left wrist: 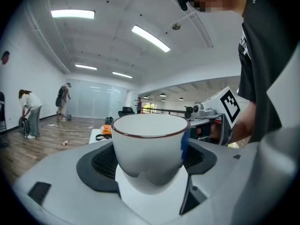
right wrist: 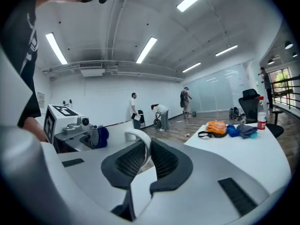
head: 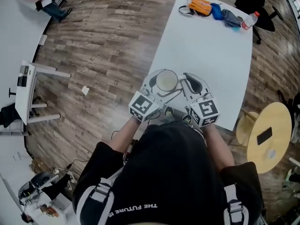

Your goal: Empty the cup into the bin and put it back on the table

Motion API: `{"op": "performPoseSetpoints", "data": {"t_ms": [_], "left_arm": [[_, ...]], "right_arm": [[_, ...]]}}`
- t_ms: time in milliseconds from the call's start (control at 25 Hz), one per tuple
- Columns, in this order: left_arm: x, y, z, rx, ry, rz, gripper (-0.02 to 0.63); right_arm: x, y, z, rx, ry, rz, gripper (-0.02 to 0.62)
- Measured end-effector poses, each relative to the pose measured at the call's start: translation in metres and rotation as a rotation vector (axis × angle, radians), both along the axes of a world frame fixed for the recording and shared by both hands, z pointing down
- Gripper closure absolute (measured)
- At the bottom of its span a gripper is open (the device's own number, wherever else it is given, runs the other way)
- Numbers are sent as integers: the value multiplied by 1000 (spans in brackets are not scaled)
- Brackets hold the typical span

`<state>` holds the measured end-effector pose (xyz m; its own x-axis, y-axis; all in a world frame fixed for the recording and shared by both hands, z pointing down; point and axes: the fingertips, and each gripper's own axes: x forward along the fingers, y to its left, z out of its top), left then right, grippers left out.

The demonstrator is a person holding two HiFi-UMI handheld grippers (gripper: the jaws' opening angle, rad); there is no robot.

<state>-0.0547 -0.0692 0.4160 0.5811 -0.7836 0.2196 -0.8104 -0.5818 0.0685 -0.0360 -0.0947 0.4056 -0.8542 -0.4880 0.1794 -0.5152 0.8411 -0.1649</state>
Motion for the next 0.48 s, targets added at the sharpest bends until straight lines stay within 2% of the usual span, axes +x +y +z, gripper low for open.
{"op": "performPoseSetpoints", "data": {"t_ms": [160,280,400,480], "left_arm": [[-62,29,2,-11,45,-162,209],[-108,58,4,-5,55,-309,209],[-150,91,11,-29,67,-434,210],[-176,118,15,-52,106,-511,210]], "right_arm": [[-63,24,3,-69,-35,-120,546],[-113,50,8,-112,-44,-249,546],[-159,82,17,-131,-12,-382,546],[-188,109,21,-130,23,-473,548]]}}
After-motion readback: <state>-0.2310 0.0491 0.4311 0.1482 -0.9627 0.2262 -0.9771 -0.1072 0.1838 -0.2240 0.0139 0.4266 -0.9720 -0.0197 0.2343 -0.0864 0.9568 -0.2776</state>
